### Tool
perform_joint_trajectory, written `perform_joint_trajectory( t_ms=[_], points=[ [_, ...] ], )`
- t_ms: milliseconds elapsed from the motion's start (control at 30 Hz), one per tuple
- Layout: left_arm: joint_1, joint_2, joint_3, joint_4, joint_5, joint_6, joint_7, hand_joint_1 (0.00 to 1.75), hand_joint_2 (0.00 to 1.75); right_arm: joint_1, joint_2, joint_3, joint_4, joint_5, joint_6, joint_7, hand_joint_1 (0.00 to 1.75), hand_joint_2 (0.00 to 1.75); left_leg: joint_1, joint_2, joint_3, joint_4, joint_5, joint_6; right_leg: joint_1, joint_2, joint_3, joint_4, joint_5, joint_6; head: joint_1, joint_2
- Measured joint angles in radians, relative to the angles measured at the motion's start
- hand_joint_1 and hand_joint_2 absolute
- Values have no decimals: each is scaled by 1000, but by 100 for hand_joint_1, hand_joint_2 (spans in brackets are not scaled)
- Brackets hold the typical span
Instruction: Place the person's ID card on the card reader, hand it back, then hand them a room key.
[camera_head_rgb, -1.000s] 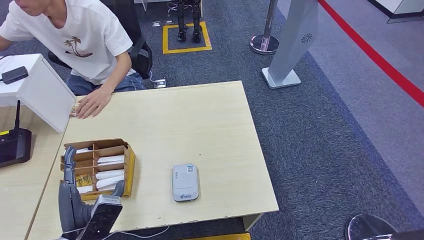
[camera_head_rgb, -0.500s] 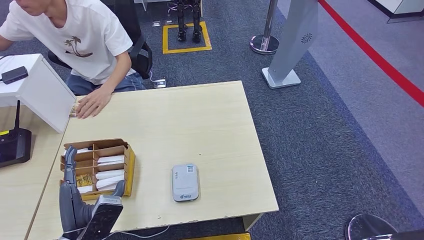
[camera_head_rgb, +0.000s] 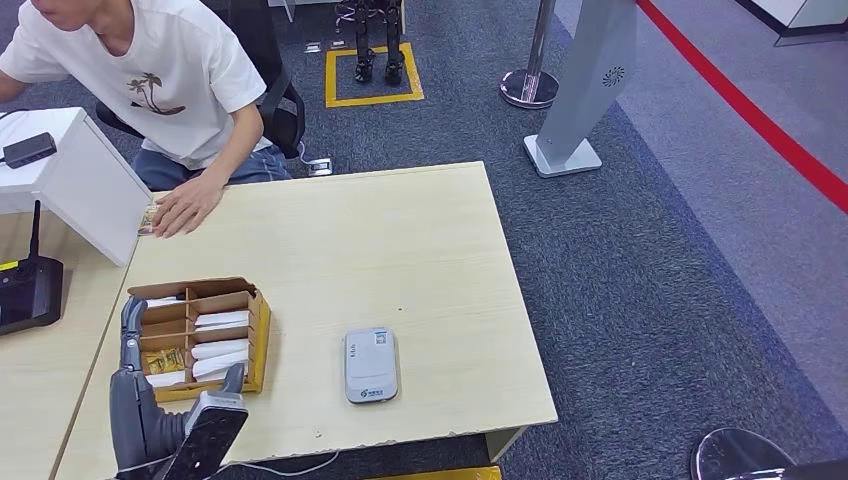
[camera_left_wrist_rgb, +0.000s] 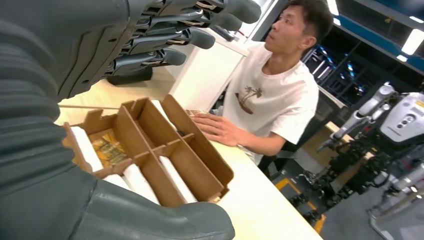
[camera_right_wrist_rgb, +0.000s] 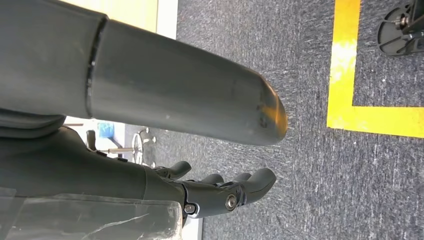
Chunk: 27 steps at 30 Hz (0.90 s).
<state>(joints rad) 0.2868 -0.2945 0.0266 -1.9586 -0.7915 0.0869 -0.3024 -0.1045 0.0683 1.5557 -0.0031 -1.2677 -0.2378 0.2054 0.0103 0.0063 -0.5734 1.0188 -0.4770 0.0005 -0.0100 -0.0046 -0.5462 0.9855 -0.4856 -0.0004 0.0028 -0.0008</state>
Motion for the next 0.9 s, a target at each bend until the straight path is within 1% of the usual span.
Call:
perform_joint_trajectory(
  t_ms=[333, 467, 900],
  points=[
    [14, 0, 56, -18, 4, -22, 5, 0, 175, 0, 0, 0, 0, -1, 0, -3, 0, 0, 0, 0, 0, 0, 0, 0, 0, -1, 0, 0, 0, 0, 0, 0],
    [11, 0, 58, -19, -16, -36, 4, 0, 175, 0, 0, 0, 0, 10, 7, 2, 0, 0, 0, 0, 0, 0, 0, 0, 0, -1, 0, 0, 0, 0, 0, 0],
    [-27, 8, 55, -14, -26, -36, 4, 0, 175, -1, 0, 0, 0, 52, 16, 5, 0, 0, 0, 0, 0, 0, 0, 0, 0, -1, 0, 0, 0, 0, 0, 0]
  ],
)
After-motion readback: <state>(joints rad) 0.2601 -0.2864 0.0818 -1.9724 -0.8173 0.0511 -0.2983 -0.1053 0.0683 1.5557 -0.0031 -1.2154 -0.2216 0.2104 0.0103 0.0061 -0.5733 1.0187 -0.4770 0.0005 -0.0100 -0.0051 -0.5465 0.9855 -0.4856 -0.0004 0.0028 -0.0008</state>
